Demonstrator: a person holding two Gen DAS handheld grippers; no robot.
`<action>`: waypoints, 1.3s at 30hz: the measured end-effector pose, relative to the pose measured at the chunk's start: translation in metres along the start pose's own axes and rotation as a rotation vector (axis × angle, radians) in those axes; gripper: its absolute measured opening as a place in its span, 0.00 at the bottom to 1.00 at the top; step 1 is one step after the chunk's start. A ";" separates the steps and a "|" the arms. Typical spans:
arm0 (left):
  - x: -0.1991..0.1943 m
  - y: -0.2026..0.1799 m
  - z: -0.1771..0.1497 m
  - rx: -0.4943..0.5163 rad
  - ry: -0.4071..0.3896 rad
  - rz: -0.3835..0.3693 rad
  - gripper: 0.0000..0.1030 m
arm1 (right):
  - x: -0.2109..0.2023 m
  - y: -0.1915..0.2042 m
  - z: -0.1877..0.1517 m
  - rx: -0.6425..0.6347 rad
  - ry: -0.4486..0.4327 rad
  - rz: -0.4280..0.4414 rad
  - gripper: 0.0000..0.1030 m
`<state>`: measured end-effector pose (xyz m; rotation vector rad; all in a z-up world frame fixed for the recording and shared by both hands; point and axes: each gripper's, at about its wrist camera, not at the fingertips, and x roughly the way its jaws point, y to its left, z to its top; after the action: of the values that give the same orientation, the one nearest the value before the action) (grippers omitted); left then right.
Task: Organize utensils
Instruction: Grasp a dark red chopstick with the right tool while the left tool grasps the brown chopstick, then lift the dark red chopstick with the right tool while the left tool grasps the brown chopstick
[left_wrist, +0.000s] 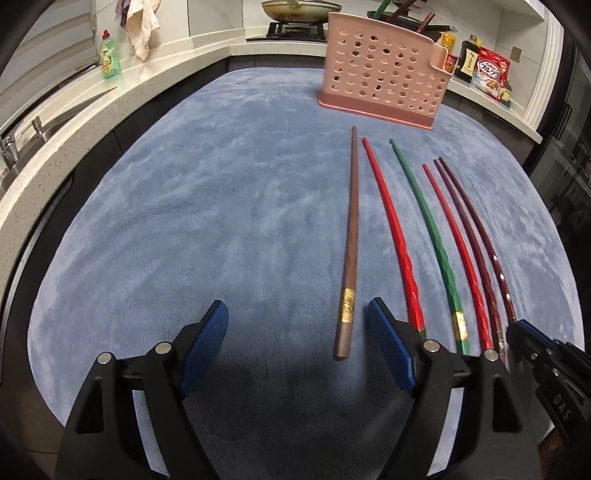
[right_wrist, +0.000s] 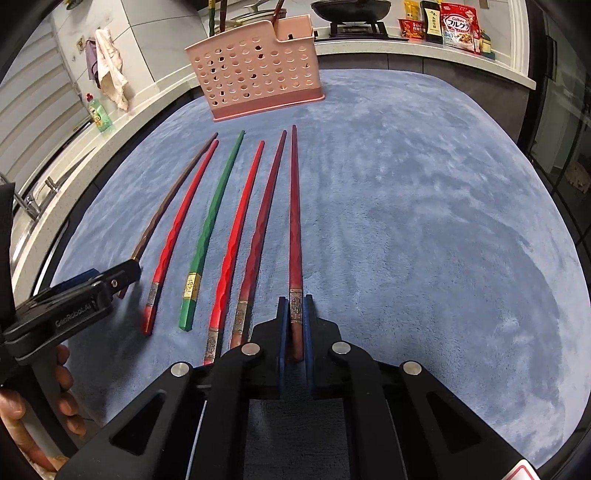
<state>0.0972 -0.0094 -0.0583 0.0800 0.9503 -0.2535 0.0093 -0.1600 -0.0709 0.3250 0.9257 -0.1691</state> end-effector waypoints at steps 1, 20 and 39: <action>0.001 0.000 0.001 0.001 -0.001 0.002 0.71 | 0.000 0.000 0.000 0.000 0.000 0.000 0.06; -0.002 0.004 0.006 -0.017 0.036 -0.082 0.12 | 0.001 -0.002 -0.001 0.018 0.005 0.020 0.07; -0.050 0.026 0.028 -0.091 0.009 -0.174 0.11 | -0.068 -0.020 0.033 0.048 -0.160 0.036 0.07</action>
<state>0.0980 0.0193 -0.0031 -0.0856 0.9773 -0.3703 -0.0120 -0.1902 -0.0015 0.3671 0.7581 -0.1824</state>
